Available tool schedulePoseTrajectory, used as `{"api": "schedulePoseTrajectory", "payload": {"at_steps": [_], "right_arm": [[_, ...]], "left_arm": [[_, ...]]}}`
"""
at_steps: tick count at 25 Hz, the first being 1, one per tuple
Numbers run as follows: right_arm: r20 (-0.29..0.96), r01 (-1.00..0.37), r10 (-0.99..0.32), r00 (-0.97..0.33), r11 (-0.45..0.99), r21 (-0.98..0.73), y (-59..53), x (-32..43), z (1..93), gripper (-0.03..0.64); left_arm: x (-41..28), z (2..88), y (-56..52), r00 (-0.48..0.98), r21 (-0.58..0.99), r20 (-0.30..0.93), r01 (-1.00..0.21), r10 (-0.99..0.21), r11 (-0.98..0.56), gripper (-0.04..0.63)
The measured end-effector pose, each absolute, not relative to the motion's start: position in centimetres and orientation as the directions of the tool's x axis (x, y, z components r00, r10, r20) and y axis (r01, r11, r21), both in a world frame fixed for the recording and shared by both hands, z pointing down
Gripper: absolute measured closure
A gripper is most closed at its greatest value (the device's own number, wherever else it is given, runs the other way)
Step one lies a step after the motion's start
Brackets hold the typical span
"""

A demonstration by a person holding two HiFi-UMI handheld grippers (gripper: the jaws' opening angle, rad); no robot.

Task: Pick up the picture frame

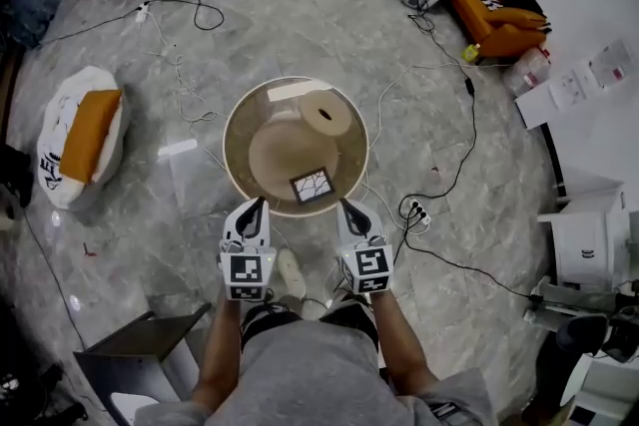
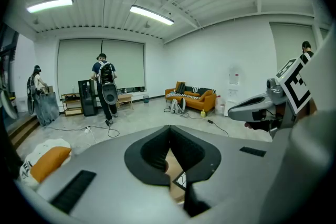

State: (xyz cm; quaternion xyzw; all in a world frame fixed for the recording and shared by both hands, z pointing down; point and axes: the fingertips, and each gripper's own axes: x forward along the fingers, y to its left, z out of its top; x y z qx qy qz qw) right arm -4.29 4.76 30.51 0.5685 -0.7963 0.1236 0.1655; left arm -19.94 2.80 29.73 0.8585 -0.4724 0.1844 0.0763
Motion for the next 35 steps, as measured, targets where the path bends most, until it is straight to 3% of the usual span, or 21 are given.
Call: {"api": "schedulePoseTrajectory", "payload": {"at_steps": [19,35], "right_arm": [[0.542,-0.938,-0.77,-0.338,0.324,-0.125,0.5,1.5,48.9,0.618],[0.609,-0.92,-0.692,-0.387,0.34,-0.198,-2.8,4.1,64.0,0.618]], "left_arm": [[-13.4,49.8,-1.3,0.431,0.02,0.592,-0.852,-0.681,-0.522,0.577],[-10.3,64.5,-4.1,0.392,0.066,0.667,-0.878,-0.633,-0.474,0.577]]}}
